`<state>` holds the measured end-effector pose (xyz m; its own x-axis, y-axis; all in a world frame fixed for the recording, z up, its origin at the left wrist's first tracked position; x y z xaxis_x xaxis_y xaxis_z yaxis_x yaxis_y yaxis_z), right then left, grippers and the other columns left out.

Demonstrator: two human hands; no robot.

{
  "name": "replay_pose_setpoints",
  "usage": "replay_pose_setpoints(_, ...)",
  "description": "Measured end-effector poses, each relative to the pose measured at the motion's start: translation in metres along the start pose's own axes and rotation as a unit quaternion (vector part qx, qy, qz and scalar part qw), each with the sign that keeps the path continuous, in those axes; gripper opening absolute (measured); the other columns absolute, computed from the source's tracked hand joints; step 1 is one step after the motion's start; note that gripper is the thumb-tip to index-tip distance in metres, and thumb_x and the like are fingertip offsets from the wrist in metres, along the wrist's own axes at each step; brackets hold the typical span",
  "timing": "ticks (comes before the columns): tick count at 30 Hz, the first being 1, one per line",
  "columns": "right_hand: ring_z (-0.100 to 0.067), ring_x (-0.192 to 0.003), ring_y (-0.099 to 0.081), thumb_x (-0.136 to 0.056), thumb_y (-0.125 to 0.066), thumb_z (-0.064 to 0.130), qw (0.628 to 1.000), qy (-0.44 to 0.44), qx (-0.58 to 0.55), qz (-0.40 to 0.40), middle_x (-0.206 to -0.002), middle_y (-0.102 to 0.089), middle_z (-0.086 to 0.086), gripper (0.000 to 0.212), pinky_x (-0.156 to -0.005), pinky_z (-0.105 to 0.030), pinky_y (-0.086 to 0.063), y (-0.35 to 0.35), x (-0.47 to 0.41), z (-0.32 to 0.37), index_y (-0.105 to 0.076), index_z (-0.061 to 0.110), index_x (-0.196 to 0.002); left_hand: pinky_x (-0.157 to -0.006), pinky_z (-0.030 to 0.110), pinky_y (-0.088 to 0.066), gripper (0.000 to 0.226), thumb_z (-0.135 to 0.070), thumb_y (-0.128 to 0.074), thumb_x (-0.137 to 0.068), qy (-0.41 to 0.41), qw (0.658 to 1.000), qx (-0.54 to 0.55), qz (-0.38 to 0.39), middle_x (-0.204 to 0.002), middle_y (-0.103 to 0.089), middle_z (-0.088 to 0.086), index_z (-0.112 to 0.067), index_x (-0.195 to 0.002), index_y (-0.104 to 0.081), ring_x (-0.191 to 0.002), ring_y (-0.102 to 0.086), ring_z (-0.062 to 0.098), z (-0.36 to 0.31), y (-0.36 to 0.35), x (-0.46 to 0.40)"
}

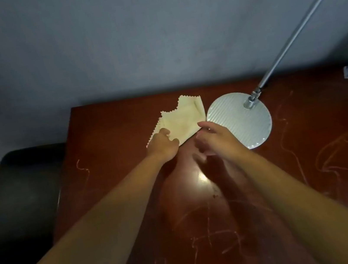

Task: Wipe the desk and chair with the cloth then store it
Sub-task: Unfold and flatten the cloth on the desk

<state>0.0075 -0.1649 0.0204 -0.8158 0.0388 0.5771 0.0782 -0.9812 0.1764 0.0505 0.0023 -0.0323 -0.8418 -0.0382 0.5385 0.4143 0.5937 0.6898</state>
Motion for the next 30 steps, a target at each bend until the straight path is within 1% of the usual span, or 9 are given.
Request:
replay_pose_setpoints(4,-0.027,-0.103,-0.067,-0.094,-0.056,0.017,1.000,-0.014,-0.004,0.003,-0.095,-0.066,0.006,0.044,-0.090,-0.052,-0.056,0.010,-0.009,-0.022,-0.054,0.025,-0.138,-0.101,0.040,-0.042,0.045,-0.034,-0.056,-0.097,-0.030,0.988,-0.147,0.017,-0.138,-0.039,0.007,-0.021,-0.139,-0.045,-0.129,-0.042,0.030,-0.006,-0.025,0.002)
replay_pose_setpoints(8,-0.015,-0.101,-0.064,-0.095,-0.056,0.016,0.999,-0.031,-0.035,0.018,-0.106,-0.064,0.007,0.039,-0.093,-0.046,-0.056,0.014,-0.011,-0.038,-0.056,0.026,-0.133,-0.086,0.037,-0.044,0.029,-0.021,-0.057,-0.097,-0.015,0.990,-0.134,-0.034,-0.123,-0.052,0.009,-0.015,-0.124,-0.047,-0.114,-0.054,0.032,-0.015,-0.035,0.010)
replay_pose_setpoints(11,-0.015,-0.097,-0.066,-0.094,-0.056,0.015,0.998,-0.034,-0.037,0.022,-0.105,-0.065,0.005,0.038,-0.093,-0.046,-0.056,0.015,-0.015,-0.043,-0.056,0.026,-0.130,-0.078,0.035,-0.045,0.029,-0.012,-0.058,-0.093,0.030,0.997,-0.057,-0.043,-0.112,-0.059,0.006,-0.017,-0.118,-0.043,-0.100,-0.054,0.028,-0.012,-0.037,0.013)
replay_pose_setpoints(13,-0.014,-0.093,-0.068,-0.094,-0.056,0.015,0.999,-0.029,-0.036,0.021,-0.101,-0.066,0.005,0.038,-0.090,-0.042,-0.057,0.014,-0.016,-0.040,-0.056,0.026,-0.130,-0.076,0.031,-0.041,0.036,-0.008,-0.059,-0.087,0.048,0.997,0.018,-0.057,-0.107,-0.058,0.000,-0.023,-0.115,-0.043,-0.100,-0.054,0.026,-0.011,-0.031,0.015)
replay_pose_setpoints(17,-0.021,-0.097,-0.069,-0.092,-0.055,0.013,0.999,-0.011,-0.042,0.021,-0.097,-0.068,0.000,0.039,-0.080,-0.035,-0.057,0.005,-0.014,-0.026,-0.056,0.026,-0.129,-0.079,0.031,-0.048,0.040,-0.003,-0.066,-0.075,0.032,0.985,0.147,-0.085,-0.086,-0.059,-0.014,-0.028,-0.103,-0.052,-0.092,-0.060,0.021,-0.020,-0.002,0.021)
replay_pose_setpoints(20,-0.018,-0.082,-0.065,-0.093,-0.056,0.015,0.999,0.008,-0.030,0.035,-0.095,-0.065,-0.002,0.040,-0.070,-0.033,-0.055,-0.009,-0.011,-0.014,-0.053,0.024,-0.132,-0.067,0.029,-0.050,0.041,0.006,-0.064,-0.076,-0.013,0.959,0.269,-0.087,-0.089,-0.067,-0.007,-0.024,-0.102,-0.057,-0.079,-0.062,0.017,-0.033,0.021,0.033)
replay_pose_setpoints(23,-0.008,-0.088,-0.064,-0.094,-0.057,0.020,0.997,0.032,-0.047,0.044,-0.103,-0.066,0.005,0.034,-0.071,-0.022,-0.049,-0.025,-0.005,0.001,-0.055,0.029,-0.127,-0.052,0.017,-0.048,0.033,0.005,-0.062,-0.085,-0.019,0.928,0.365,-0.070,-0.098,-0.068,-0.003,-0.015,-0.112,-0.060,-0.071,-0.060,0.007,-0.042,0.040,0.049)
replay_pose_setpoints(27,-0.013,-0.092,-0.070,-0.092,-0.054,0.015,0.997,0.058,-0.043,0.037,-0.095,-0.075,0.005,0.023,-0.085,-0.034,-0.057,-0.041,0.002,0.019,-0.071,0.029,-0.102,-0.049,0.011,-0.042,0.022,-0.005,-0.068,-0.087,-0.031,0.927,0.369,-0.058,-0.082,-0.069,-0.004,-0.013,-0.108,-0.066,-0.057,-0.058,0.000,-0.039,0.058,0.066)
replay_pose_setpoints(30,-0.022,-0.089,-0.073,-0.090,-0.062,0.018,0.993,0.049,-0.085,0.061,-0.089,-0.076,-0.002,0.013,-0.084,-0.040,-0.057,-0.056,0.009,0.029,-0.074,0.022,-0.094,-0.049,0.009,-0.039,0.020,-0.009,-0.065,-0.090,-0.035,0.930,0.359,-0.066,-0.079,-0.067,-0.003,-0.015,-0.108,-0.070,-0.056,-0.055,0.001,-0.025,0.075,0.077)
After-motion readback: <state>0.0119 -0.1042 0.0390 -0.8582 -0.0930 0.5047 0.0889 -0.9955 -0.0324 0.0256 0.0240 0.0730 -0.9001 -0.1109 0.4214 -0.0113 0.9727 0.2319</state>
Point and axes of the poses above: each hand's wrist, its own x-axis away from the middle knuckle, its own y-axis out of the back of the hand, z = x × y, the point moved 6 cm from there along -x, towards the middle knuckle
